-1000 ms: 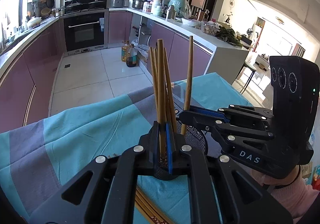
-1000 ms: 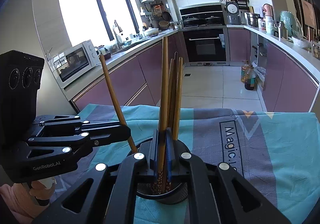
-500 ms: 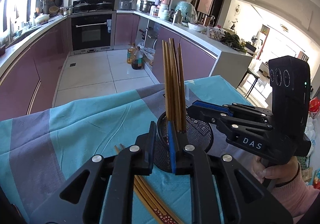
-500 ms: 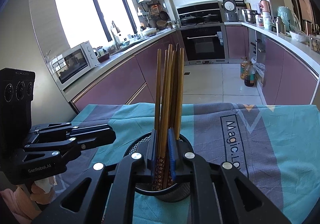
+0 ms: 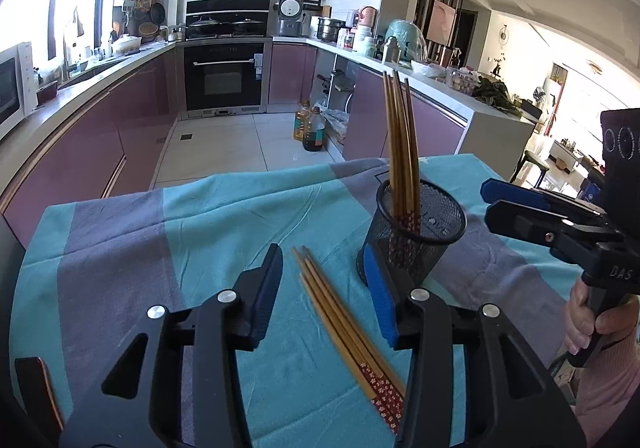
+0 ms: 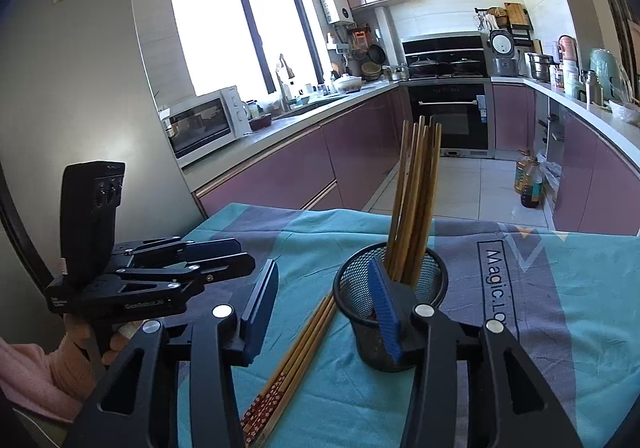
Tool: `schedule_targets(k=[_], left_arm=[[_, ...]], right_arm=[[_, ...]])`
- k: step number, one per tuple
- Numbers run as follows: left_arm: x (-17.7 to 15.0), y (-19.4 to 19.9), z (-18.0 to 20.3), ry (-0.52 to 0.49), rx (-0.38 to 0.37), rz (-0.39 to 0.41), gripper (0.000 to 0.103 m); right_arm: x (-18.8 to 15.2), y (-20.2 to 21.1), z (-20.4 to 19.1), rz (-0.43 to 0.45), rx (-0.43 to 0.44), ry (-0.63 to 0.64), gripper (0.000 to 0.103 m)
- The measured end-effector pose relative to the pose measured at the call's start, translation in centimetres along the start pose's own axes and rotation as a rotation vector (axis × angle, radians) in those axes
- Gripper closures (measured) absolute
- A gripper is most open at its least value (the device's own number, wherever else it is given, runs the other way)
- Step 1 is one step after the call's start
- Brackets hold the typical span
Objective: Organize utensils
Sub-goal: 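Withdraw both tools from the cup back over the chopstick pile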
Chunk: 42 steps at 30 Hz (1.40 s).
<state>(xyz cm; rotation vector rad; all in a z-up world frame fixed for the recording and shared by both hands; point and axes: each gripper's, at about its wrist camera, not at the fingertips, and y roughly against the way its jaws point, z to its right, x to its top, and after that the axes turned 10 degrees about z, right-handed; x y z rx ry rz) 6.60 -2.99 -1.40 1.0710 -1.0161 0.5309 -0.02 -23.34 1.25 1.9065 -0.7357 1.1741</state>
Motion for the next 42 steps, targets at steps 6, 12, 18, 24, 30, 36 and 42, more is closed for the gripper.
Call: schedule_targets(k=[6,12,18,24,30,36,42], left_arm=[[-4.7,-1.2,-0.3,0.019,0.000,-0.110,0.060],[-7.7,-2.8,0.8,0.006,0.006,-0.191,0.060],[-9.5,-3.9,1.4,0.002,0.020,-0.238,0.060],[-9.9,-4.5,1.9,-0.004,0.019,-0.255,0.060],[-10.2,-4.8,2.2,-0.012,0.025,-0.255,0.060],[-10.3,-4.7,1.9,-0.007,0.030,-0.258,0.060],[-10.3,-4.8,1.6,0.000,0.045,-0.258,0.063]], right_arm=[[-3.2,-1.3,0.2,-0.083,0.007,-0.047,0.055],[-6.0,-3.1,0.7,-0.158,-0.003,-0.099,0.055],[-7.3,-4.2,0.7,-0.197,-0.015,-0.112,0.055],[-8.0,-4.4,0.7,-0.215,-0.013,-0.125,0.055],[-8.4,-5.2,0.3,-0.237,-0.017,-0.121,0.055],[-8.6,-5.8,-0.1,-0.252,-0.020,-0.113,0.055],[-8.9,-6.6,-0.8,-0.272,-0.036,-0.086,0.055]])
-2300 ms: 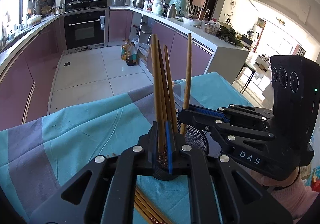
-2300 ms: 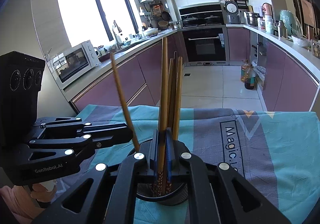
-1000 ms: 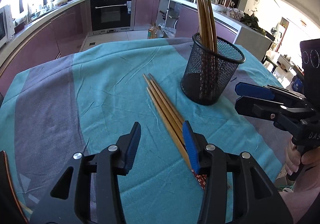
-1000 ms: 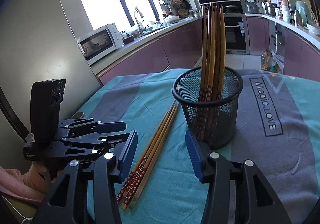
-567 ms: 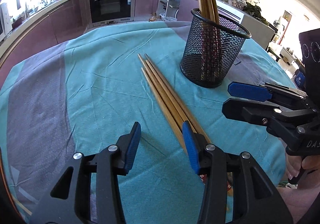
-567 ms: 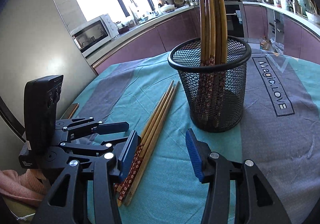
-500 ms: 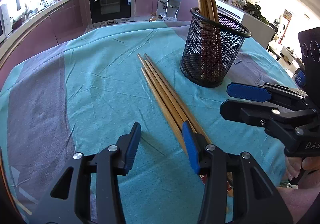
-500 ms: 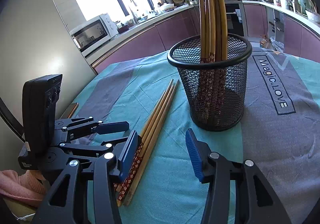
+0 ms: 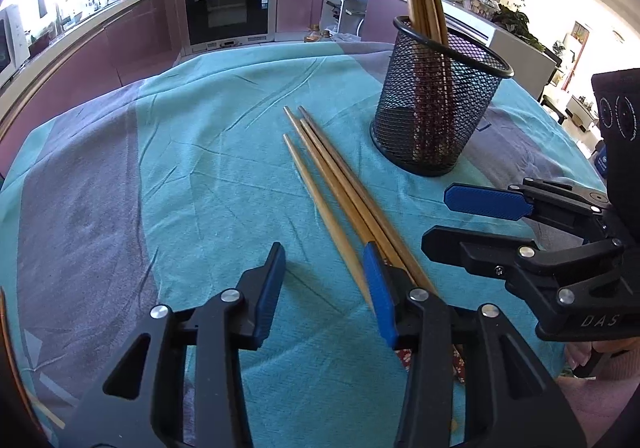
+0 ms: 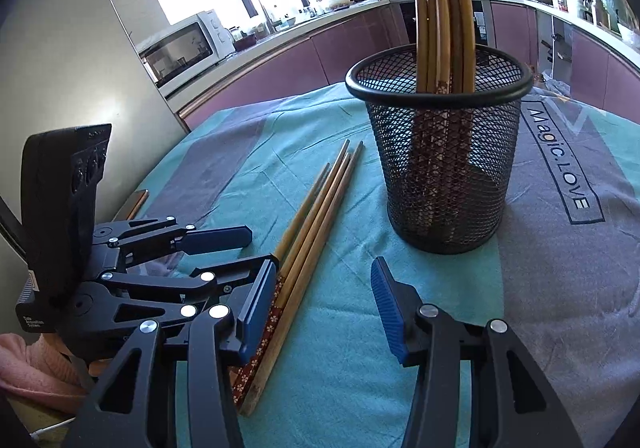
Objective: Organize utensils
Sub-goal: 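Withdraw both tools from the cup back over the chopstick pile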
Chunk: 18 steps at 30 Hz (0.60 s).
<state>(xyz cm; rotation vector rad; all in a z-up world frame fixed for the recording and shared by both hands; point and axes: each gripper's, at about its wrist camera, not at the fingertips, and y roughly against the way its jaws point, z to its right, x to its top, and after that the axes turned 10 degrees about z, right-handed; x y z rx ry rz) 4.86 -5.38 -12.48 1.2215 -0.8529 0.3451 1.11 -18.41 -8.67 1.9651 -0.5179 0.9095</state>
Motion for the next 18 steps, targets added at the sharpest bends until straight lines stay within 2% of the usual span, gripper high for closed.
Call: schedule_targets(k=[8,18], left_arm=[[0.0,0.1,-0.7,0.024,-0.014,-0.002,0.070],[-0.1,0.0,-0.8,0.024,-0.023,0.000,0.071]], right_arm=[[-0.3,-1.2,-1.0,-0.030,-0.043,0.031,0.058],[-0.4,-1.4,-1.5,-0.049,-0.102,0.100,0.061]])
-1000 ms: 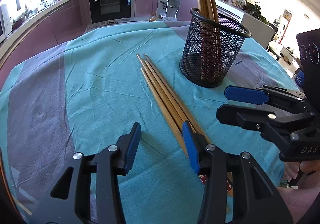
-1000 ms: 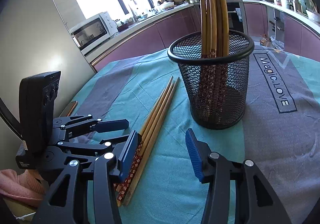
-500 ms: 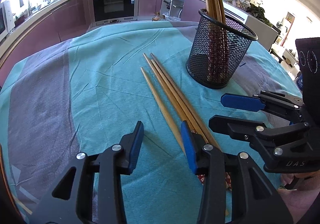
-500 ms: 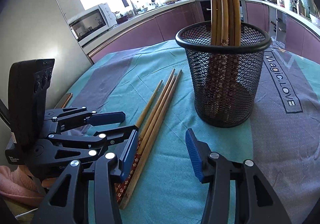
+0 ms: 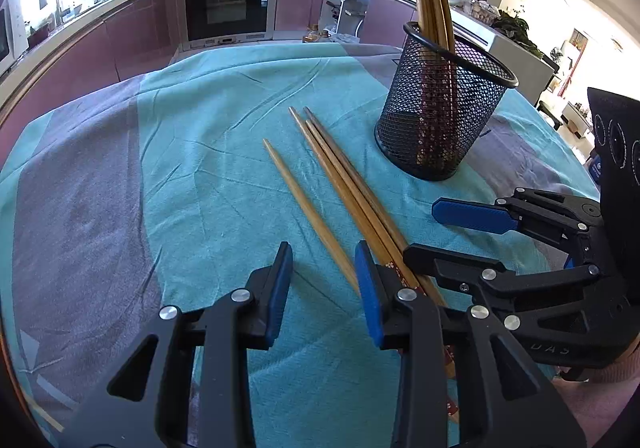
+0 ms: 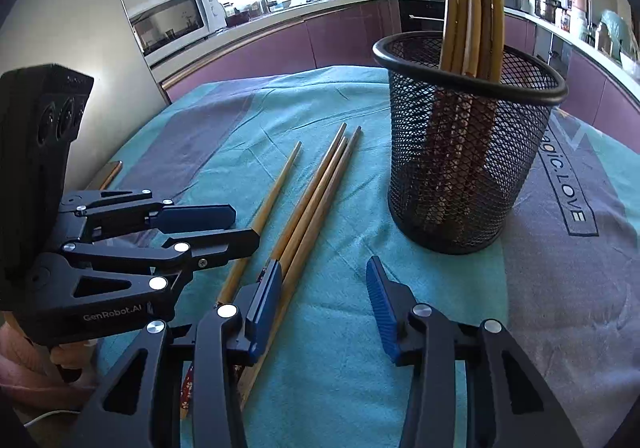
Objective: Organize utensils
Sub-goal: 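Withdraw both tools from the cup back over the chopstick pile, then close the left tool on a chopstick while the right tool grasps another chopstick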
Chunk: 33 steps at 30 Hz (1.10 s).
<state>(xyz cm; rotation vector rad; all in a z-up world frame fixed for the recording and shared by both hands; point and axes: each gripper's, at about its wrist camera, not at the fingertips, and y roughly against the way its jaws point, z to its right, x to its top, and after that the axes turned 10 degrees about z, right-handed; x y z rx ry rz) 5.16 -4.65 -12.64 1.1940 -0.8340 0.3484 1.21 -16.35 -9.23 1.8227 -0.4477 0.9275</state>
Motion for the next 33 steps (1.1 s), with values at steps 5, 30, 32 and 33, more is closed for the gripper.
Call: schedule_targets(k=[5,30,32,33], left_arm=[[-0.1,0.1,-0.1,-0.003,0.001,-0.004,0.074],[0.8,-1.1,-0.8,0.046,0.021,-0.013,0.091],[0.8,-1.0,-1.0,0.062,0.018,-0.011,0.093],[0.7,-1.0,-1.0,0.069,0.017,-0.009,0.094]], right_arm=[[0.3,0.0,0.1,-0.013,-0.033,0.005,0.065],[1.5,-1.5,1.3,-0.005,-0.027,-0.067,0.093],[1.4,-1.3,1.7,0.001,-0.020,-0.098,0.095],[1.3,-1.2,1.8,0.005,-0.020,-0.109,0.096]])
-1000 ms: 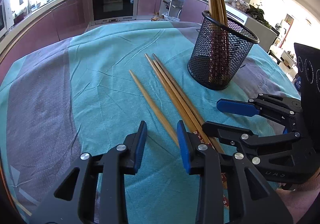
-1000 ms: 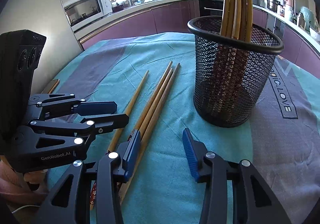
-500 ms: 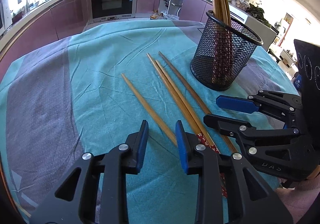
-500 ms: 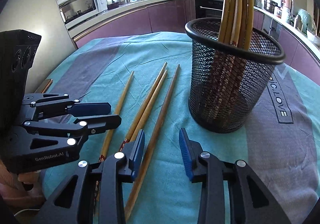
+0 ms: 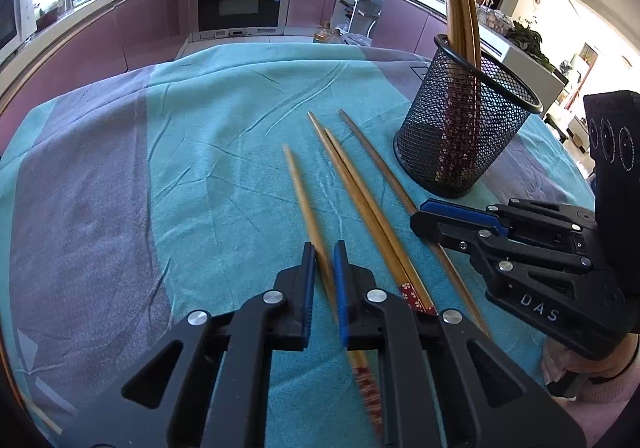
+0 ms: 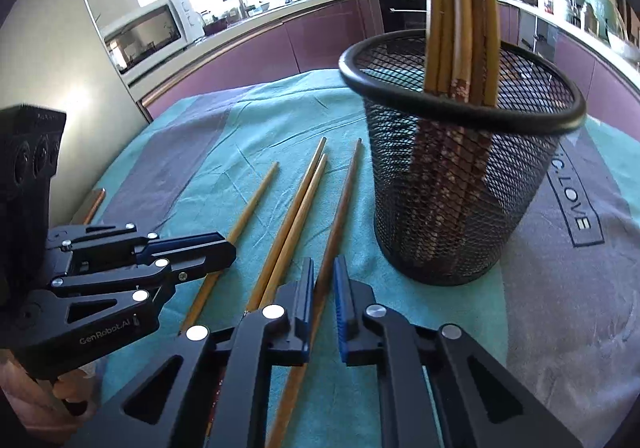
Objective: Organize utensils
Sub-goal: 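Close the left tool on a chopstick while the right tool grasps another chopstick, then raise both chopsticks upright and carry them above the mesh cup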
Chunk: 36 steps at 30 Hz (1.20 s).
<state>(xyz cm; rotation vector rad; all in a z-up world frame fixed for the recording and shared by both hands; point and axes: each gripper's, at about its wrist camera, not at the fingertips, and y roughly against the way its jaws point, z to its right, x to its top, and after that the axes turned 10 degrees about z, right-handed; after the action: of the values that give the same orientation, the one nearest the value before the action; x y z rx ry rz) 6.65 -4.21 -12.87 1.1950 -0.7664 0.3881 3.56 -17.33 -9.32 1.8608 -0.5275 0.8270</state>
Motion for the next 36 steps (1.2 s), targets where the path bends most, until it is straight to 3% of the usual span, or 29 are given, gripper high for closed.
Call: schedule_targets(k=[5,13,28,36], left_arm=[[-0.2,0.6,-0.1,0.019,-0.003,0.009,0.096],[-0.4,1.6,0.8,-0.007,-0.047,0.025,0.096],[-0.8,0.0,0.9,-0.049,-0.057,-0.029,0.091],[-0.2,0.1,0.9,-0.039,-0.048,-0.014,0.095]], right_arm=[[0.0,0.8,0.4,0.024,0.030,-0.034,0.097],[-0.3,1.8,-0.8,0.012,0.096,0.018,0.097],[-0.2,-0.1,-1.3,-0.047,0.078,0.052,0.094],[0.3,0.8,-1.5,-0.006,0.094,0.073,0.097]])
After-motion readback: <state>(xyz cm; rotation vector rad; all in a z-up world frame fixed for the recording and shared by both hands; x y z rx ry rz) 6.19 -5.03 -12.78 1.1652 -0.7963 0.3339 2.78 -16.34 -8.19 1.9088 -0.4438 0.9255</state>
